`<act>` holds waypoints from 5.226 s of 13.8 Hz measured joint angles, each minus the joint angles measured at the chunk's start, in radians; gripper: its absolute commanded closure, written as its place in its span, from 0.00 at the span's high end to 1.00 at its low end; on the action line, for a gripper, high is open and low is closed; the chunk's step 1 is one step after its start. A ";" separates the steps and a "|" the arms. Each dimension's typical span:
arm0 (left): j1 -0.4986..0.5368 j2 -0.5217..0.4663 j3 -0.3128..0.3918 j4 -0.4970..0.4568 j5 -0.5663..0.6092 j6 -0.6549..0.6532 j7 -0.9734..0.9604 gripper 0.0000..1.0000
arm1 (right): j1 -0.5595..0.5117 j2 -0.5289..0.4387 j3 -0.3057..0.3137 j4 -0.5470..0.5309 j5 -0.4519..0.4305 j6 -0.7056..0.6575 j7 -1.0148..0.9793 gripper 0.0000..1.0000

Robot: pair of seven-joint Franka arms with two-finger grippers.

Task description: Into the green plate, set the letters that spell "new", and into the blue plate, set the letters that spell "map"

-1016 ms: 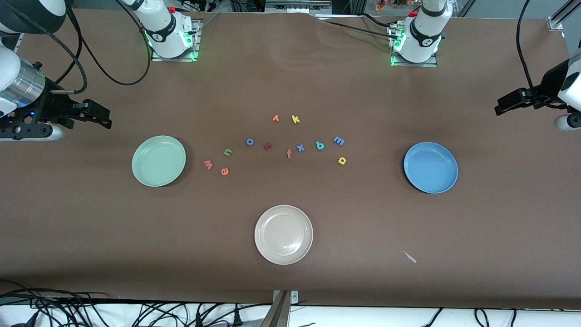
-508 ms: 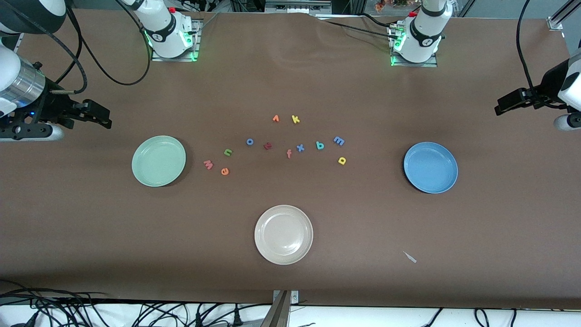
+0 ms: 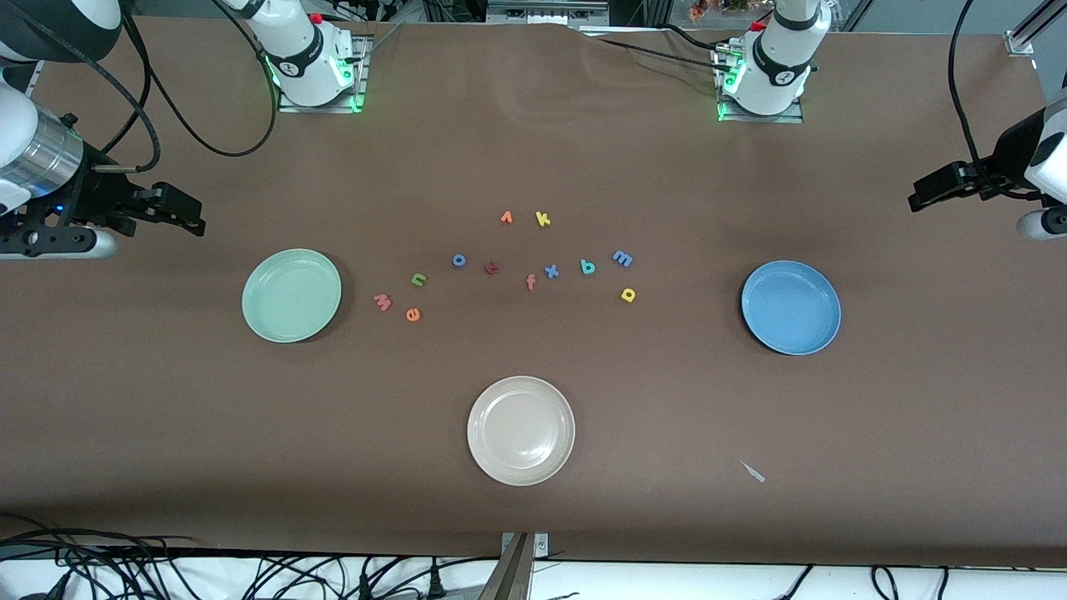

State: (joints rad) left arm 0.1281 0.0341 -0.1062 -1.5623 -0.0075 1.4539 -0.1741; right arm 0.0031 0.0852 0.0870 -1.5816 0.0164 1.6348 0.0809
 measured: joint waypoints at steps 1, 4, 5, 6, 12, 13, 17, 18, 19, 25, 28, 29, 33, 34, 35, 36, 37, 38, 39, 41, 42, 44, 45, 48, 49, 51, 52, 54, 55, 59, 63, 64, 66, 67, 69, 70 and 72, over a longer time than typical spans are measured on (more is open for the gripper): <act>0.000 0.000 0.000 0.000 0.000 0.000 0.000 1.00 | 0.000 0.000 0.000 0.000 0.000 0.000 0.000 1.00; 0.000 0.000 0.000 0.000 0.000 0.000 0.000 1.00 | 0.000 0.000 0.000 0.000 0.000 0.000 0.000 1.00; 0.000 0.000 0.000 0.000 0.000 0.000 0.000 1.00 | 0.000 0.000 0.000 0.000 0.000 0.000 0.000 1.00; 0.000 0.000 0.000 0.000 0.000 0.000 0.000 1.00 | 0.000 0.000 0.000 0.000 0.000 0.000 0.000 1.00; 0.001 0.000 0.001 0.000 0.000 0.000 0.000 1.00 | 0.000 0.000 0.000 0.000 0.000 0.000 0.000 1.00; 0.001 0.000 0.001 0.000 0.000 0.000 0.000 1.00 | 0.000 0.000 0.000 0.000 0.000 0.000 0.000 1.00; 0.001 0.000 0.001 0.000 0.000 0.000 0.000 1.00 | 0.000 0.000 0.000 0.000 0.000 0.000 0.000 1.00; 0.001 0.001 0.001 0.000 0.000 0.000 0.000 1.00 | 0.000 0.000 0.000 0.000 0.000 0.000 0.000 1.00; 0.001 0.002 0.001 0.000 0.000 0.000 0.000 1.00 | 0.000 0.000 0.000 0.000 0.000 0.000 0.000 1.00; 0.001 0.041 0.002 -0.003 0.000 0.030 -0.001 1.00 | 0.000 0.000 0.000 0.000 0.000 0.000 0.000 1.00; 0.003 0.112 0.006 -0.008 0.003 0.065 -0.001 1.00 | 0.000 0.000 0.000 -0.001 0.000 0.000 0.000 1.00; 0.002 0.148 0.006 -0.008 0.007 0.077 -0.001 1.00 | 0.000 0.000 0.000 -0.001 0.000 0.000 0.000 1.00; -0.030 0.258 -0.005 -0.004 0.003 0.099 -0.008 1.00 | 0.000 0.000 0.000 -0.001 0.000 0.000 0.000 1.00; -0.049 0.273 -0.008 -0.004 -0.014 0.115 -0.043 1.00 | 0.000 0.000 0.000 -0.001 0.000 0.000 0.000 1.00; -0.068 0.285 -0.015 -0.007 -0.034 0.142 -0.113 1.00 | 0.000 0.000 0.000 -0.001 0.000 0.000 0.000 1.00; -0.085 0.291 -0.031 -0.011 -0.044 0.168 -0.199 1.00 | 0.000 0.000 0.000 -0.001 0.000 0.000 0.000 1.00; -0.103 0.293 -0.052 -0.020 -0.045 0.195 -0.298 1.00 | 0.000 0.000 0.000 -0.002 0.000 0.000 0.000 1.00; -0.123 0.294 -0.075 -0.035 -0.045 0.229 -0.400 1.00 | 0.000 0.000 0.000 -0.002 0.000 0.000 0.000 1.00; -0.139 0.294 -0.100 -0.056 -0.045 0.267 -0.492 1.00 | 0.000 0.000 0.000 -0.002 0.000 0.000 0.000 1.00; -0.151 0.294 -0.166 -0.120 -0.045 0.370 -0.657 1.00 | 0.000 0.000 0.000 -0.002 0.000 -0.001 0.000 1.00; -0.153 0.294 -0.197 -0.161 -0.045 0.429 -0.729 1.00 | 0.001 0.000 0.000 -0.003 0.000 -0.001 0.000 1.00; -0.154 0.294 -0.247 -0.252 -0.045 0.552 -0.853 1.00 | 0.001 0.002 0.001 -0.005 0.000 -0.003 0.001 1.00; -0.156 0.293 -0.267 -0.299 -0.044 0.609 -0.903 1.00 | 0.001 0.003 0.003 -0.006 0.000 -0.003 0.001 1.00; -0.173 0.294 -0.309 -0.449 -0.029 0.808 -1.030 1.00 | 0.015 0.010 0.005 -0.006 0.001 -0.002 0.002 1.00; -0.191 0.294 -0.314 -0.495 -0.005 0.867 -1.086 1.00 | 0.022 0.015 0.005 -0.007 0.001 -0.001 0.002 1.00; -0.233 0.299 -0.316 -0.563 0.073 0.957 -1.227 1.00 | 0.035 0.030 0.006 -0.007 0.001 0.001 0.004 1.00; -0.252 0.308 -0.317 -0.582 0.120 0.984 -1.299 1.00 | 0.040 0.043 0.006 -0.007 0.002 0.006 0.004 1.00; -0.284 0.344 -0.317 -0.594 0.219 1.018 -1.440 1.00 | 0.058 0.078 0.007 -0.008 0.002 0.035 0.010 1.00; -0.297 0.368 -0.317 -0.594 0.261 1.036 -1.497 1.00 | 0.069 0.096 0.007 -0.008 0.003 0.053 0.030 1.00; -0.317 0.453 -0.317 -0.590 0.325 1.101 -1.593 0.91 | 0.105 0.144 0.009 -0.025 0.003 0.135 0.112 1.00; -0.317 0.471 -0.318 -0.585 0.325 1.102 -1.595 0.79 | 0.107 0.143 0.047 -0.214 0.003 0.380 0.135 1.00; -0.319 0.473 -0.319 -0.585 0.325 1.102 -1.595 0.77 | 0.108 0.143 0.064 -0.263 0.002 0.438 0.168 1.00; -0.330 0.479 -0.323 -0.585 0.325 1.102 -1.596 0.75 | 0.109 0.144 0.092 -0.336 0.002 0.516 0.270 1.00; -0.336 0.482 -0.325 -0.585 0.325 1.102 -1.601 0.73 | 0.110 0.145 0.101 -0.362 0.002 0.539 0.335 1.00; -0.344 0.487 -0.325 -0.585 0.325 1.102 -1.606 0.64 | 0.110 0.153 0.118 -0.406 0.002 0.581 0.487 1.00; -0.344 0.489 -0.325 -0.585 0.325 1.102 -1.606 0.52 | 0.113 0.163 0.129 -0.424 0.002 0.607 0.554 1.00; -0.344 0.492 -0.324 -0.584 0.325 1.103 -1.607 0.29 | 0.138 0.192 0.139 -0.449 0.001 0.642 0.673 1.00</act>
State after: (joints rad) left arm -0.2162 0.5264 -0.4307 -2.1464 0.3179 2.5566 -1.7807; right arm 0.1410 0.2769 0.2261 -2.0304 0.0175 2.2766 0.7541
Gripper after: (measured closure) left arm 0.374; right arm 0.000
